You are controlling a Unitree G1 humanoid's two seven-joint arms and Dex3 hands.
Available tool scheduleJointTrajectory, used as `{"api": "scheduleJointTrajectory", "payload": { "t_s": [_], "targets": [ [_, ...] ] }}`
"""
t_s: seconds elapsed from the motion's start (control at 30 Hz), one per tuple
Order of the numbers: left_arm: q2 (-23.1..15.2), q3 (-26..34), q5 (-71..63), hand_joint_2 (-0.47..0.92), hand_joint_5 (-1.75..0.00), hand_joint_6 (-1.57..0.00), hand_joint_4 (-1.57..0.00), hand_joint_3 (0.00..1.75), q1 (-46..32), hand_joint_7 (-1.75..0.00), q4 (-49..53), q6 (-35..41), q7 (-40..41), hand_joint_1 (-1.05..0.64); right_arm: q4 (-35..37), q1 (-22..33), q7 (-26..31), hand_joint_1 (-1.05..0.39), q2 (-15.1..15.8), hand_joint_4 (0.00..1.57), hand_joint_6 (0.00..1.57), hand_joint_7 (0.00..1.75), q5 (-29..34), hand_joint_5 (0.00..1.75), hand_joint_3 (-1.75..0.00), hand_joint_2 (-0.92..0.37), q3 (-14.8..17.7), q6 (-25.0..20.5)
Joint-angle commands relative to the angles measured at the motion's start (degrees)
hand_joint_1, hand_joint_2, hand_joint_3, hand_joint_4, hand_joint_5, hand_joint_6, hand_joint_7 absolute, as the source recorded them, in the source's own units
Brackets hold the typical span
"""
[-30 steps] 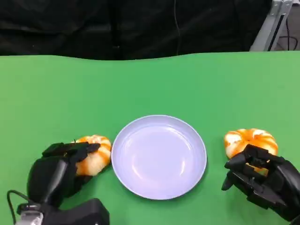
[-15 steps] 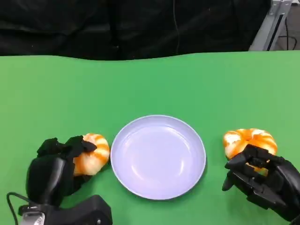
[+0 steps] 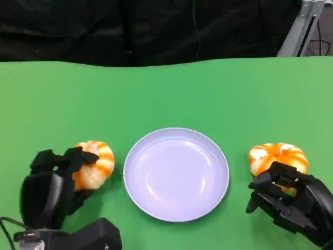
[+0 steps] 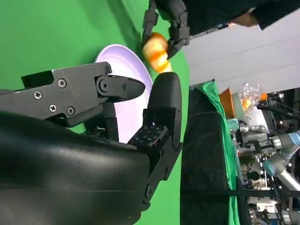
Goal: Grasp the bread from the table and place it into the plate.
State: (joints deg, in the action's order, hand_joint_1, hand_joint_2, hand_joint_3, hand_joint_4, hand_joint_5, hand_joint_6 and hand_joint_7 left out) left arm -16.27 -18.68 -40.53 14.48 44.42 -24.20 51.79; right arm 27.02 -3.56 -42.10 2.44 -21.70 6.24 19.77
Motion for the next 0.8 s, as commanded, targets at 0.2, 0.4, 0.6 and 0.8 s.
{"api": "scheduleJointTrajectory", "payload": {
  "t_s": [0.2,0.4,0.6,0.8],
  "targets": [
    [-2.72,1.6,-2.73,0.85,-1.41,-0.7,-0.55,0.13,-5.14,-1.08,-12.75,3.6,0.08,0.01,0.54,-0.28,0.1,-0.06,0.39,0.56,0.69,1.05,0.11,1.58,-0.36,-0.9,0.52,0.74],
    [-3.24,1.42,-3.71,0.83,-1.34,-0.75,-0.6,0.14,-7.04,-0.99,-19.48,1.63,-0.72,0.0,0.81,-0.43,0.05,-0.08,0.3,0.57,0.69,1.05,0.06,1.59,-0.35,-0.9,0.49,0.55],
    [-2.84,1.64,-4.24,0.84,-1.31,-0.75,-0.6,0.17,-7.8,-1.0,-22.13,1.26,-2.05,-0.04,0.76,-0.42,0.07,-0.07,0.29,0.57,0.69,1.06,0.1,1.58,-0.36,-0.9,0.48,0.53],
    [-1.55,-1.24,-5.71,0.83,-1.39,-0.71,-0.57,0.18,-5.29,-1.06,-23.4,-1.31,-4.52,-0.09,0.41,-0.38,0.32,-0.05,0.05,0.57,0.69,1.05,0.08,1.57,-0.37,-0.9,0.4,0.29]
  ]
}}
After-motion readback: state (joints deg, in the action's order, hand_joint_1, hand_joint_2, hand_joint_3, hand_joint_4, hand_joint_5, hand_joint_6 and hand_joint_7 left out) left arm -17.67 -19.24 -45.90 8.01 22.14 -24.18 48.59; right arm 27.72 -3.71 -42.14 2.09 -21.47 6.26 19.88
